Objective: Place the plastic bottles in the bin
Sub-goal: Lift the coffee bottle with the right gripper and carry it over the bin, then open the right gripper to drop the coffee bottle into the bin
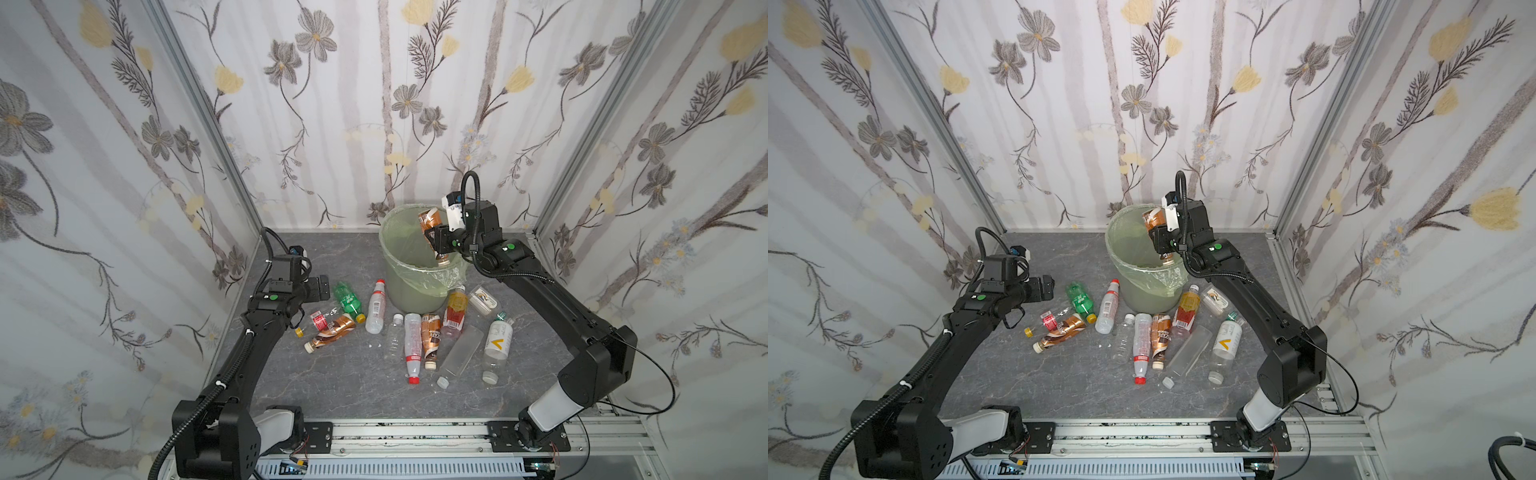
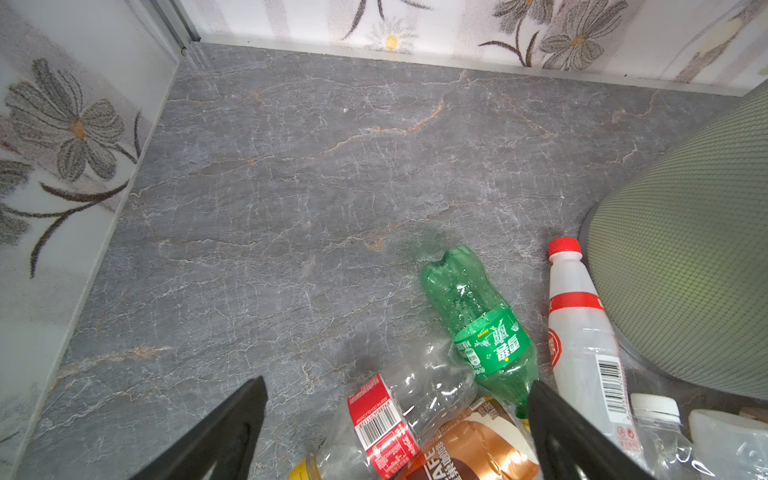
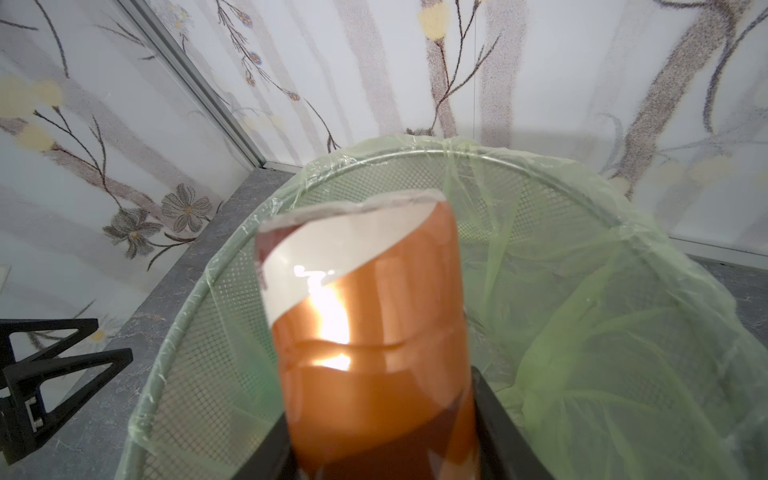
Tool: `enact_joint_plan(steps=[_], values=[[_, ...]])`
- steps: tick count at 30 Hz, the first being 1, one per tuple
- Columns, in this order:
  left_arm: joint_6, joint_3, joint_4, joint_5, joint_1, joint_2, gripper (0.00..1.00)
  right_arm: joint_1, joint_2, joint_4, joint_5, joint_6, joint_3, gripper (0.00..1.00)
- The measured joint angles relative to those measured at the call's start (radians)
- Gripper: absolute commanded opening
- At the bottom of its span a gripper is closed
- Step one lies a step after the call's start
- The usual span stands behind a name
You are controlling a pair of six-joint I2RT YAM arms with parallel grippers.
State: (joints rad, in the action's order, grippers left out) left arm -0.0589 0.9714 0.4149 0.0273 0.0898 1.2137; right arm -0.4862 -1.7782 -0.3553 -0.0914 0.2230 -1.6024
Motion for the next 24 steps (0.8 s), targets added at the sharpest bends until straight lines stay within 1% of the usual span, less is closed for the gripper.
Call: enact_joint_plan(steps=[4,8,14,17,20,22,24], values=[[0.013,0.006,0.000,-0.001,0.000,0.009,1.00,-0.003,0.000,-0.008,0.022,-0.011,0.007,0.47],[0.038,0.019,0.000,-0.016,0.000,0.021,1.00,-0.004,0.000,-0.014,0.025,-0.019,0.007,0.55],[0.072,0.021,0.000,-0.011,0.000,0.022,1.00,-0.004,0.003,-0.038,0.035,-0.023,0.010,0.59],[0.088,0.024,0.002,0.001,0.000,0.022,1.00,-0.004,0.008,-0.040,0.038,-0.031,0.013,0.63],[0.100,0.034,0.000,0.003,0.000,0.022,1.00,-0.004,0.020,-0.044,0.038,-0.040,0.014,0.69],[0.105,0.034,0.001,0.003,0.000,0.022,1.00,-0.003,0.037,-0.043,0.037,-0.042,0.017,0.76],[0.112,0.032,0.000,0.003,0.000,0.022,1.00,-0.003,0.058,-0.042,0.033,-0.047,0.024,0.81]])
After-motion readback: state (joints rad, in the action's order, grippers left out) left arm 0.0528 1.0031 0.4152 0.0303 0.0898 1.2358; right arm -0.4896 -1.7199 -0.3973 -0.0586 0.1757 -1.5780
